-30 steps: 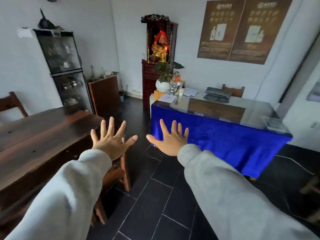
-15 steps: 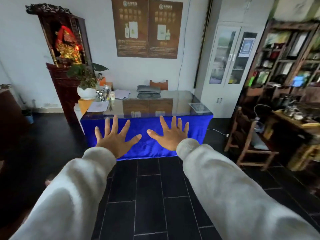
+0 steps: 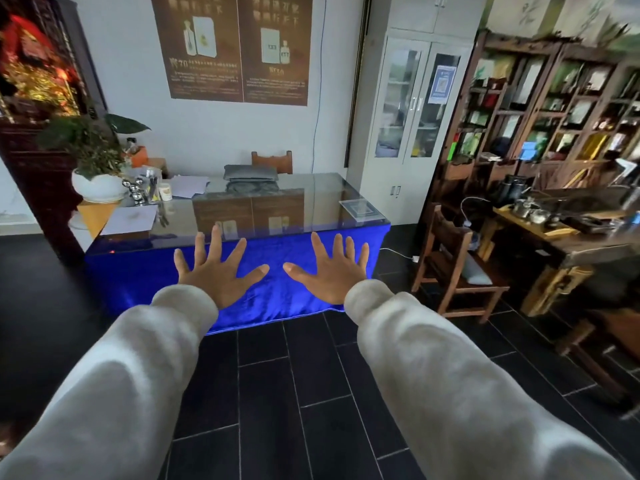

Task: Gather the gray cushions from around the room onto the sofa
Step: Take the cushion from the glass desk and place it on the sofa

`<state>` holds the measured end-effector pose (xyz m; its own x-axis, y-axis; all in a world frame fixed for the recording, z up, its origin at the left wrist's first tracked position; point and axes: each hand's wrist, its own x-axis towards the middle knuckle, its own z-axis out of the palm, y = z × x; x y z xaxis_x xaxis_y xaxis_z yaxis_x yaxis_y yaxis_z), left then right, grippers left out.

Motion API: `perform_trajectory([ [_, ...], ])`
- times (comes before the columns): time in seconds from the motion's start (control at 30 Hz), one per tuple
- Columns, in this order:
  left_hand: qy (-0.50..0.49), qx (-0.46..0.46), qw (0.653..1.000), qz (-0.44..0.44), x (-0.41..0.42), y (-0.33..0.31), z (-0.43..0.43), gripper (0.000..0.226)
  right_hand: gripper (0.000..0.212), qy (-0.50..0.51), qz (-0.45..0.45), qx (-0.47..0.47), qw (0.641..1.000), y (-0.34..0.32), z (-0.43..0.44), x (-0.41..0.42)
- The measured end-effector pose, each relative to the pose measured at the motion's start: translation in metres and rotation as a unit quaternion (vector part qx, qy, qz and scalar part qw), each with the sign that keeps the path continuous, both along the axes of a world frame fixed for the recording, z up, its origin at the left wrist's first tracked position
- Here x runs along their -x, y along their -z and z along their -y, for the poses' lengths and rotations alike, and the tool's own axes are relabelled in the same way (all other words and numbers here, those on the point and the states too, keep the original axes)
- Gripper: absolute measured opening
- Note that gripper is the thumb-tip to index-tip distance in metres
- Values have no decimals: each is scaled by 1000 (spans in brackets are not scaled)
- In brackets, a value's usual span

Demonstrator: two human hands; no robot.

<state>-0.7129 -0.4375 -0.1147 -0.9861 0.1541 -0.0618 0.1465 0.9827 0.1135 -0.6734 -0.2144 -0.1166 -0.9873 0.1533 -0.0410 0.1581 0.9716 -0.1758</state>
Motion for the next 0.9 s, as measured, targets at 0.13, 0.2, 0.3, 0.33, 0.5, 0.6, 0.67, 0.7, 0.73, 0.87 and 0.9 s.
perform_trajectory([
  [0.13,7,21,1000,-6,52,11,-34,113,108,5,4,5,1000,8,-34,52],
  [0.2,7,24,1000,-2,81,13,-53,112,108,7,5,10,1000,11,-55,81],
  [0.3,5,37,999,-4,126,13,-81,106,109,4,8,0,1000,15,-87,127],
  [0.33,3,43,999,-6,141,13,-89,104,109,0,9,-10,1000,15,-98,143],
  [0.5,-29,31,999,6,210,12,-125,94,110,-25,5,-23,999,13,-143,219],
  [0.6,-35,21,999,23,241,19,-142,93,110,-29,11,-14,999,13,-160,261],
  [0.67,-32,18,999,23,262,24,-150,92,110,-32,14,-10,999,15,-165,285],
  [0.7,-35,19,999,21,277,26,-154,92,110,-35,14,-7,999,17,-167,301],
  [0.73,-38,24,999,20,292,28,-156,92,110,-38,16,-6,999,20,-169,316],
  [0.87,-42,40,998,31,356,39,-160,94,110,-48,19,2,999,33,-172,378],
  [0.9,-44,37,998,38,374,42,-160,94,110,-48,17,5,999,36,-173,395],
])
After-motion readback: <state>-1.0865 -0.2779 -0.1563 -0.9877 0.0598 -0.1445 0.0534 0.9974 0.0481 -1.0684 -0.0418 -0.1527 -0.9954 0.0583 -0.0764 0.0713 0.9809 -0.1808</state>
